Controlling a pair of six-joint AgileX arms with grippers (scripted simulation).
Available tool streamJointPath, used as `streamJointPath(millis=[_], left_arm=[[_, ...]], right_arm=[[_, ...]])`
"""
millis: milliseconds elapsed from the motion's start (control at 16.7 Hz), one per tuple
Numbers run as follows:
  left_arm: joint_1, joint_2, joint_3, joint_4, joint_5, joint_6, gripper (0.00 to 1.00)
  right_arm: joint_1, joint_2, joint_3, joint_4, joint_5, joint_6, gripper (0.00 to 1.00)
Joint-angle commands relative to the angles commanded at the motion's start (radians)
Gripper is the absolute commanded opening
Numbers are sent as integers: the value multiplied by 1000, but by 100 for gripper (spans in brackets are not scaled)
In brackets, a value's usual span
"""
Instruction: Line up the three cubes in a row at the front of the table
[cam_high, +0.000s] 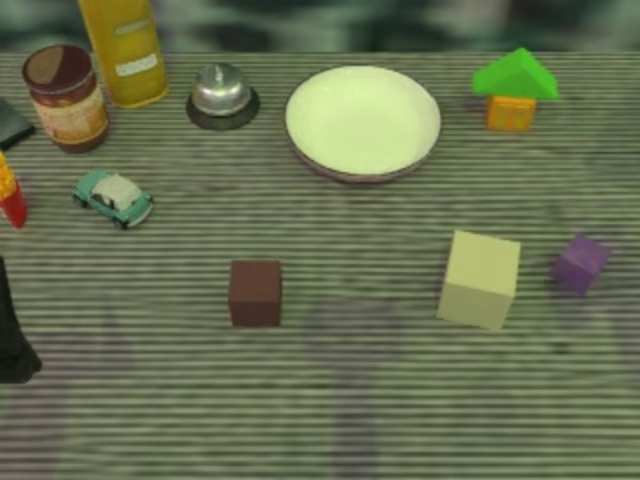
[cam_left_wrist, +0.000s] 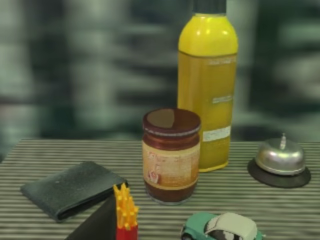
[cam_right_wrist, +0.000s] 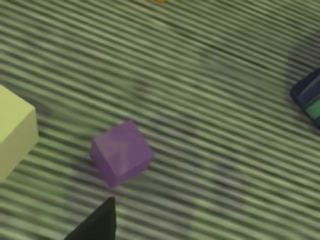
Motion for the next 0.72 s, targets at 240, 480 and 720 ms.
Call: streamJointPath(millis=[240,480,720], left_arm=[[0,0,0,0,0,0,100],[0,0,0,0,0,0,100],[0,0,0,0,0,0,100]], right_arm=[[29,446,303,-218,1,-140,100],[56,799,574,-405,1,-262,100],[75,1062,782,-534,2,-352,100]])
